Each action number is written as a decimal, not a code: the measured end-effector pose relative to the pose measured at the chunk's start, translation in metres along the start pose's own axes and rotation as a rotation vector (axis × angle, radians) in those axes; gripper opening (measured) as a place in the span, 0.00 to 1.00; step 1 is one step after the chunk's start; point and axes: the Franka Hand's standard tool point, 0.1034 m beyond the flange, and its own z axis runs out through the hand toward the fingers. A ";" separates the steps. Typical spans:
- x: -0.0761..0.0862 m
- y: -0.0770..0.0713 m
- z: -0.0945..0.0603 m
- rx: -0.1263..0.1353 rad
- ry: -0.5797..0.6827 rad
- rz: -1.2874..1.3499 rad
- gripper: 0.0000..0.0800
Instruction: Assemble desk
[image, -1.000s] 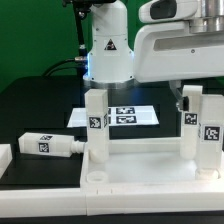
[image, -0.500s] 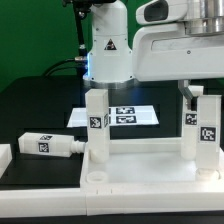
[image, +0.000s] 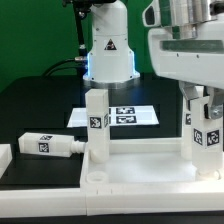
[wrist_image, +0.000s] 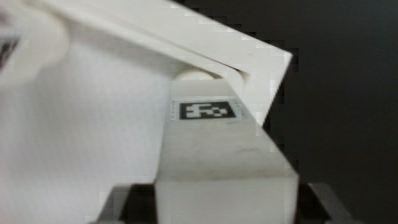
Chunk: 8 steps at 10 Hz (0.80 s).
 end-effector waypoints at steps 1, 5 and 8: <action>0.001 0.001 0.000 0.006 -0.007 0.057 0.36; -0.001 0.001 -0.002 0.004 -0.008 -0.140 0.60; -0.009 -0.004 -0.009 0.005 -0.021 -0.609 0.80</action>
Offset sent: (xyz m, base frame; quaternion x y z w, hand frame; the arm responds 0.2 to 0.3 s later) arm 0.0000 0.0000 0.0000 0.0000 0.0000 0.0000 1.0000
